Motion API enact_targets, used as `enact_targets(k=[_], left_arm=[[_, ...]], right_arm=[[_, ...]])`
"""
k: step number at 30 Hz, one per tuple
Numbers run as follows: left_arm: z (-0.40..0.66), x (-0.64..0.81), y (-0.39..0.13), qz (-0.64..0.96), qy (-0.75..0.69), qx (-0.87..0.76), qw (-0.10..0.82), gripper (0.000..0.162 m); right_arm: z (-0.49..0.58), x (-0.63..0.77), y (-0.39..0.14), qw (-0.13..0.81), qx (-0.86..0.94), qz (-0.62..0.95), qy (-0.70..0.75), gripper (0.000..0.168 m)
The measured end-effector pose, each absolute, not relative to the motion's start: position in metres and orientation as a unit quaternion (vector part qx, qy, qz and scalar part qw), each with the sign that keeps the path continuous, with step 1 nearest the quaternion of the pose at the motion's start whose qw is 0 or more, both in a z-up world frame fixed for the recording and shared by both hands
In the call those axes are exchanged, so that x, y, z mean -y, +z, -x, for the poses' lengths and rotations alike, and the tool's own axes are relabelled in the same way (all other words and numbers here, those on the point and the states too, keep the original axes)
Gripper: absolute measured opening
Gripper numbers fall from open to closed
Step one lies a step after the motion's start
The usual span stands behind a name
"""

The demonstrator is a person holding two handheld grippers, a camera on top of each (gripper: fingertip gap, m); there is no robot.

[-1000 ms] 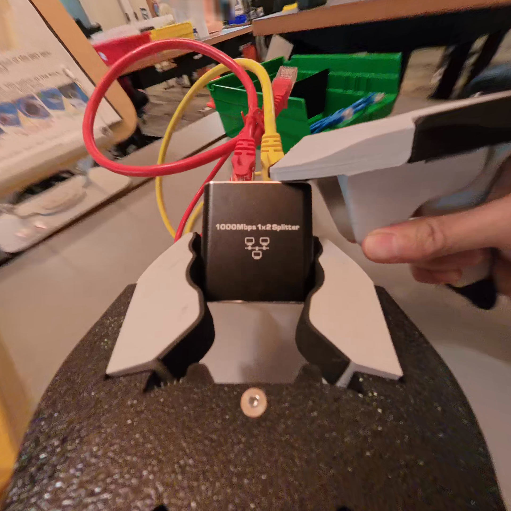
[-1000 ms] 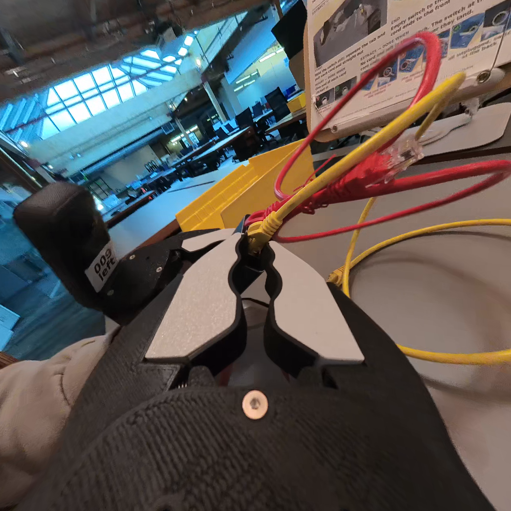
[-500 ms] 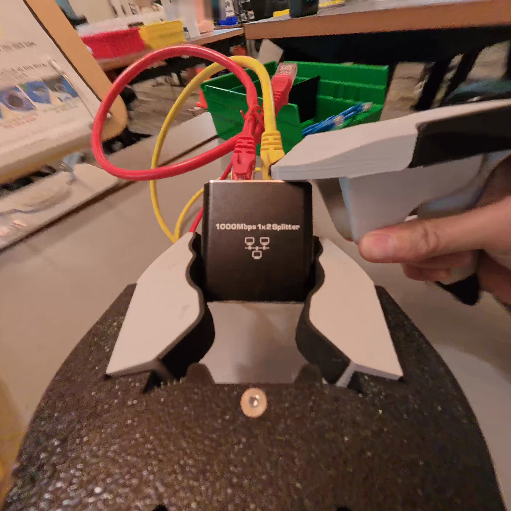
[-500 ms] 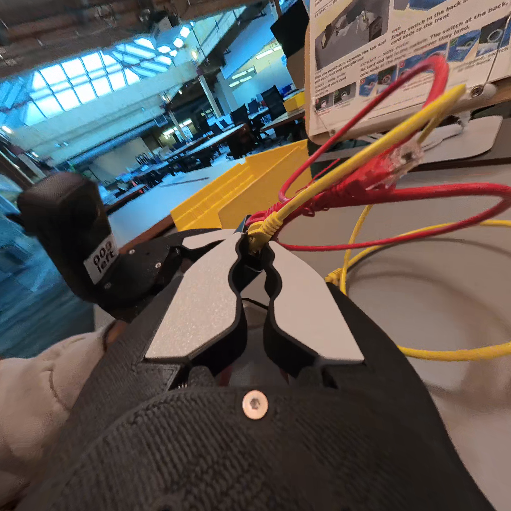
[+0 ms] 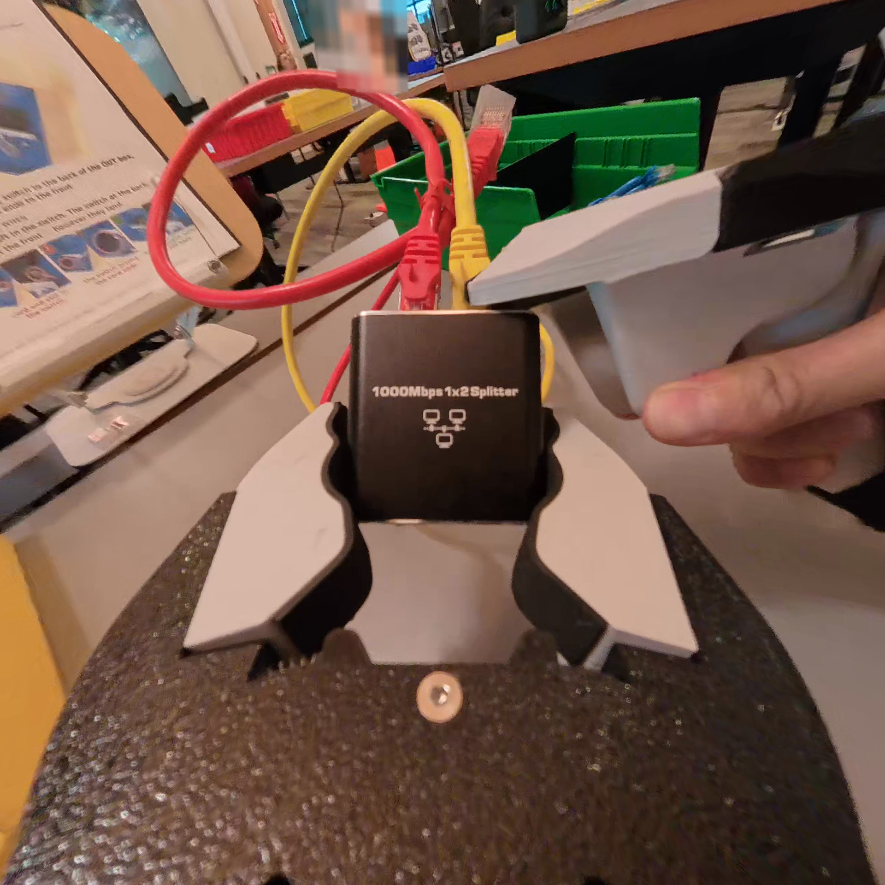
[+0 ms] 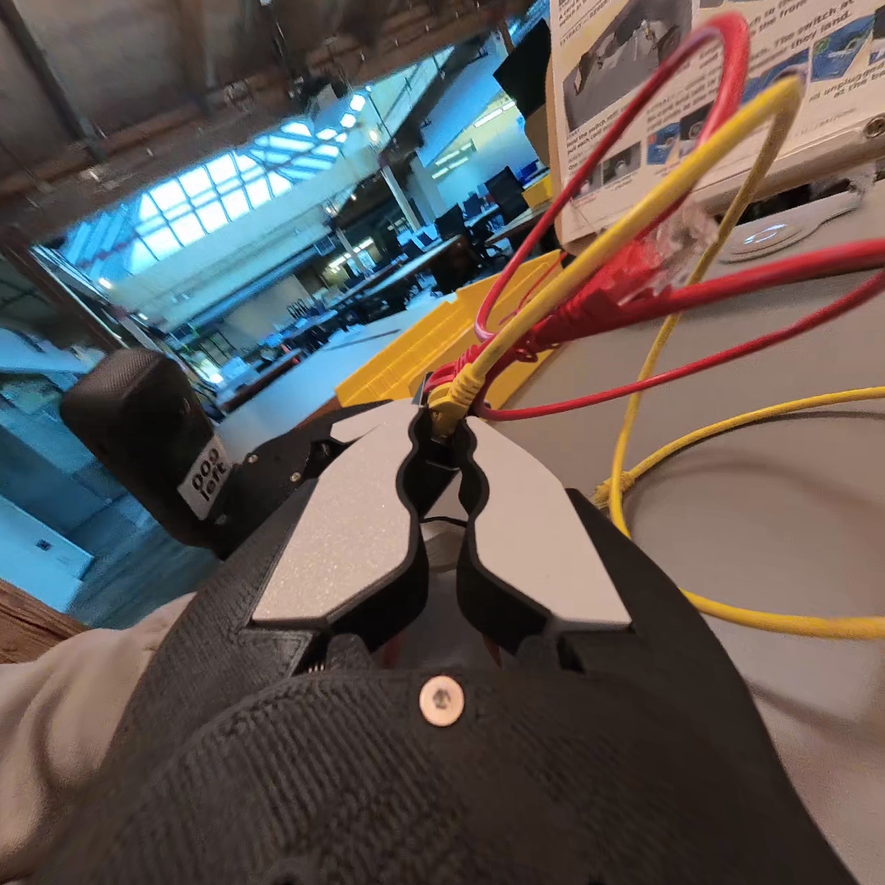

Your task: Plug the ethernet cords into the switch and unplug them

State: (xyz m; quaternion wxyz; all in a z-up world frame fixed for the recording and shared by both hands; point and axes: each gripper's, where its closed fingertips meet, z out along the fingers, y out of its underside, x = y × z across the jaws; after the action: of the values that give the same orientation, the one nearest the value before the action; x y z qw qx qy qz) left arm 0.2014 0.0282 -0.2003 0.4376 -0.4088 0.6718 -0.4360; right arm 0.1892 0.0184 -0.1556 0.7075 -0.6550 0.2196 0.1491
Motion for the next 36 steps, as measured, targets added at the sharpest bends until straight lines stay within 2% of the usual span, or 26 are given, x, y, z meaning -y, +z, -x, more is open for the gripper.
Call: enact_targets(k=[3,9,15,17,18,19,21,22,28,31,32,33,36], left_arm=[[-0.2,-0.021,-0.206,0.434,-0.495,-0.657,0.367,0.075],[-0.199,-0.015,-0.209,0.448,-0.54,-0.644,0.305,0.075],[-0.2,-0.025,-0.201,0.419,-0.484,-0.663,0.389,0.075],[-0.199,-0.049,-0.224,0.426,-0.412,-0.683,0.426,0.075],[-0.197,-0.059,-0.231,0.455,-0.426,-0.669,0.405,0.075],[-0.195,-0.063,-0.217,0.478,-0.475,-0.631,0.385,0.075],[-0.196,-0.068,-0.192,0.465,-0.483,-0.619,0.409,0.075],[-0.196,-0.069,-0.191,0.461,-0.473,-0.624,0.417,0.075],[-0.191,-0.093,-0.184,0.472,-0.463,-0.61,0.437,0.075],[-0.187,-0.096,-0.178,0.459,-0.473,-0.617,0.429,0.074],[-0.186,-0.093,-0.178,0.449,-0.474,-0.629,0.422,0.075],[-0.185,-0.091,-0.178,0.442,-0.473,-0.638,0.418,0.075],[-0.18,-0.086,-0.178,0.422,-0.468,-0.663,0.403,0.074]], right_arm=[[-0.191,-0.02,-0.16,0.686,-0.197,0.695,0.09,0.011],[-0.191,-0.021,-0.161,0.66,-0.162,0.733,0.025,0.01],[-0.187,-0.022,-0.153,0.693,-0.192,0.687,0.107,0.011],[-0.239,0.032,-0.103,0.794,-0.305,0.504,0.15,0.01],[-0.263,0.059,-0.094,0.803,-0.312,0.494,0.12,0.0],[-0.267,0.063,-0.101,0.767,-0.282,0.572,0.076,0.001],[-0.25,0.058,-0.1,0.739,-0.248,0.62,0.085,0.001],[-0.243,0.054,-0.107,0.721,-0.231,0.652,0.045,0.001],[-0.228,0.041,-0.112,0.675,-0.187,0.713,0.018,0.0],[-0.218,0.028,-0.134,0.601,-0.131,0.788,0.027,0.001],[-0.218,0.025,-0.138,0.587,-0.096,0.804,-0.003,0.004],[-0.224,0.023,-0.137,0.583,-0.074,0.808,-0.049,0.02],[-0.243,0.012,-0.127,0.585,-0.02,0.796,-0.154,0.05]])
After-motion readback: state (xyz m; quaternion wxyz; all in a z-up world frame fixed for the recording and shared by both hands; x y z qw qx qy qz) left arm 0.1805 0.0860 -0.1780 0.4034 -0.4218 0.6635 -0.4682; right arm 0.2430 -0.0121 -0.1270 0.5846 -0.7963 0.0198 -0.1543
